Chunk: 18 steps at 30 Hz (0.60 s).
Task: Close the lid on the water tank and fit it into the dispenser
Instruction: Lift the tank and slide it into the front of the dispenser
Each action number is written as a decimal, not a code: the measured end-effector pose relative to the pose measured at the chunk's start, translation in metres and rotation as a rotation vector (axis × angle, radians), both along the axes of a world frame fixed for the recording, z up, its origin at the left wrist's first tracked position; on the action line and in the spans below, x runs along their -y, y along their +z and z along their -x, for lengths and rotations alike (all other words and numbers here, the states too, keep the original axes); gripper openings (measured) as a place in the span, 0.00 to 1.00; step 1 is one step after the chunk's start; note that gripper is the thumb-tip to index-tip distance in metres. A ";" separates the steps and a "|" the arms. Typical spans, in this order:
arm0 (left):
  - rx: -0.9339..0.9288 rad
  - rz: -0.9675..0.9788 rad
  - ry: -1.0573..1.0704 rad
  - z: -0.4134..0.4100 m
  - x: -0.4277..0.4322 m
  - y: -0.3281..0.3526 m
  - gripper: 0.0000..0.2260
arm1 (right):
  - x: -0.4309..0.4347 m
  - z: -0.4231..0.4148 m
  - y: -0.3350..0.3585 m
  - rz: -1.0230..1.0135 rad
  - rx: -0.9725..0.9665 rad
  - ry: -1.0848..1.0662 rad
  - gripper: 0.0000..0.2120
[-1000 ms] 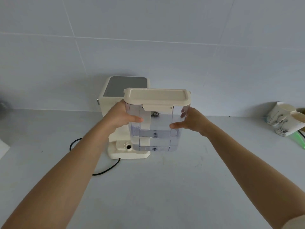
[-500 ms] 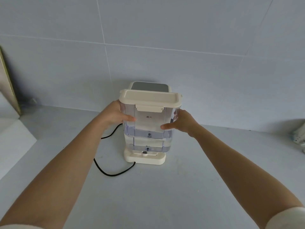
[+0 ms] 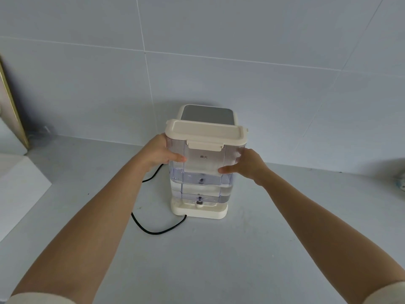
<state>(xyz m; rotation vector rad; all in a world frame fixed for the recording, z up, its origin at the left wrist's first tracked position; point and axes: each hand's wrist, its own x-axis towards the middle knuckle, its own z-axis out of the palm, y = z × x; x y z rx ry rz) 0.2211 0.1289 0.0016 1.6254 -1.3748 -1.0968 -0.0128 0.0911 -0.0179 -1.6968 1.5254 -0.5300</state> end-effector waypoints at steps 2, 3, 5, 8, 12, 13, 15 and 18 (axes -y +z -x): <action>0.010 0.009 0.003 -0.001 0.002 -0.001 0.24 | 0.000 -0.001 -0.001 0.007 0.008 -0.005 0.41; 0.019 0.016 0.004 -0.001 0.003 -0.002 0.25 | 0.000 -0.001 -0.002 0.010 0.012 -0.008 0.40; 0.031 0.027 0.001 -0.001 0.005 -0.003 0.27 | 0.001 -0.001 -0.004 0.012 0.020 -0.011 0.40; 0.049 0.036 -0.001 -0.003 0.007 -0.007 0.26 | 0.003 -0.003 -0.006 0.003 0.025 -0.009 0.40; 0.048 0.032 0.008 -0.003 0.006 -0.015 0.28 | 0.005 -0.004 -0.011 0.001 0.023 -0.014 0.40; 0.042 0.037 0.009 -0.003 0.005 -0.017 0.28 | 0.005 -0.003 -0.013 0.001 0.021 -0.017 0.40; 0.048 0.046 0.006 -0.001 0.004 -0.020 0.29 | 0.005 -0.003 -0.016 -0.002 0.021 -0.018 0.40; 0.060 0.047 0.003 -0.001 0.004 -0.025 0.32 | 0.004 -0.003 -0.022 -0.003 0.030 -0.021 0.40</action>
